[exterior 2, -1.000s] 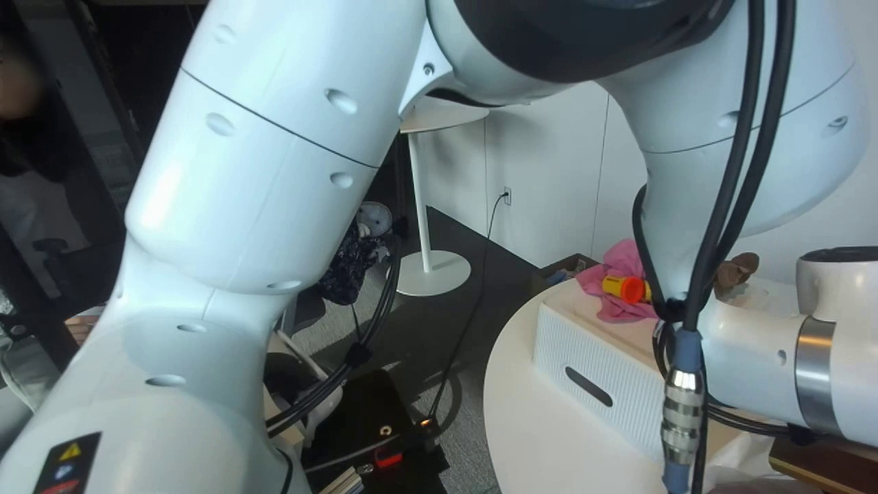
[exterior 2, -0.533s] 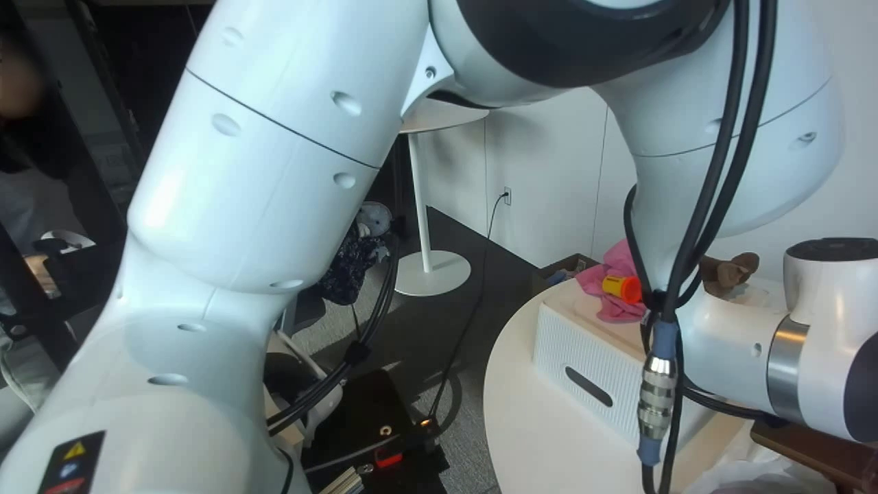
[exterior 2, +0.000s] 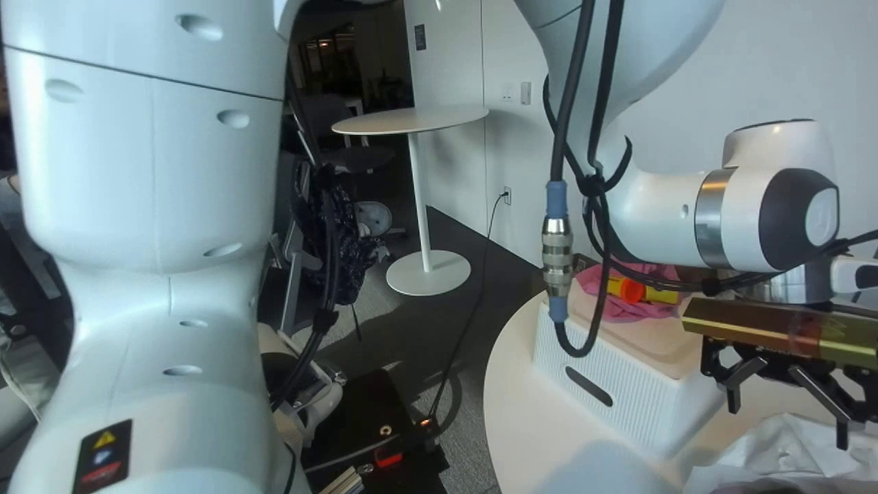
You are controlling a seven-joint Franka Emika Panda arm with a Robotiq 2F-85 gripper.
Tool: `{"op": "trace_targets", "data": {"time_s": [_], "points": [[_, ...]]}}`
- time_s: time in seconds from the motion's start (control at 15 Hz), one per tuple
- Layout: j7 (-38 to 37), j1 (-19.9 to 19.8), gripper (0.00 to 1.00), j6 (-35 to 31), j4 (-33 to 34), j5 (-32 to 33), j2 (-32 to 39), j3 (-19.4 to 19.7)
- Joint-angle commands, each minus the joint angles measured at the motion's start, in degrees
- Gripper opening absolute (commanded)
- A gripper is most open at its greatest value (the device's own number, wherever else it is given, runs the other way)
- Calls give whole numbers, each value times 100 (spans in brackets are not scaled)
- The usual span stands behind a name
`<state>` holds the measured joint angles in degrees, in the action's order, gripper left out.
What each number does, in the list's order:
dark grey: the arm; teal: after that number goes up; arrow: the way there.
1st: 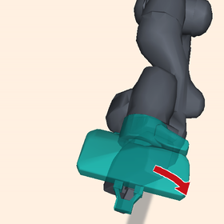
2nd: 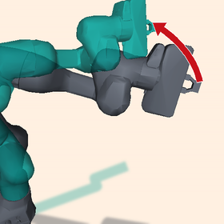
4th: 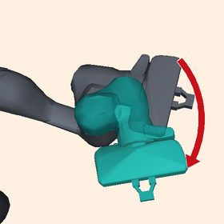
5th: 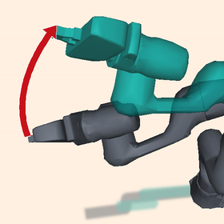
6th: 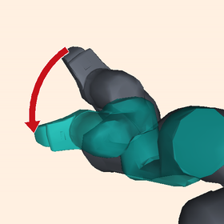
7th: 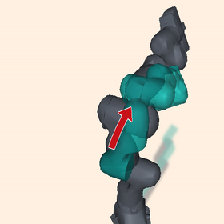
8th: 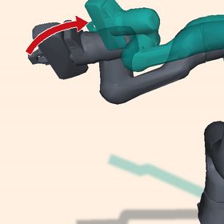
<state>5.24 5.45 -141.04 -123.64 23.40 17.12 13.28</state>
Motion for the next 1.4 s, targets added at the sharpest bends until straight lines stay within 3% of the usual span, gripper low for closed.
{"op": "trace_targets", "data": {"time_s": [0.0,0.4,0.47,0.6,0.73,0.87,1.13,1.2,1.33], "points": [[594,-121,100,63,-663,-403,-1174,-853],[1295,121,100,-511,-853,-2830,-1353,-1991],[1269,184,100,-768,-889,-2995,-1291,-2113],[858,337,100,-1641,-967,-2537,-1058,-2239],[290,479,100,-2443,-1022,-1645,-838,-2153],[-306,1078,100,-2999,-988,-541,-673,-1357],[-1746,2282,100,-3426,-498,1477,-220,391],[-2239,2455,100,-3422,-379,1984,-114,640],[-2670,2664,100,-3227,-377,2140,-22,737]]}}
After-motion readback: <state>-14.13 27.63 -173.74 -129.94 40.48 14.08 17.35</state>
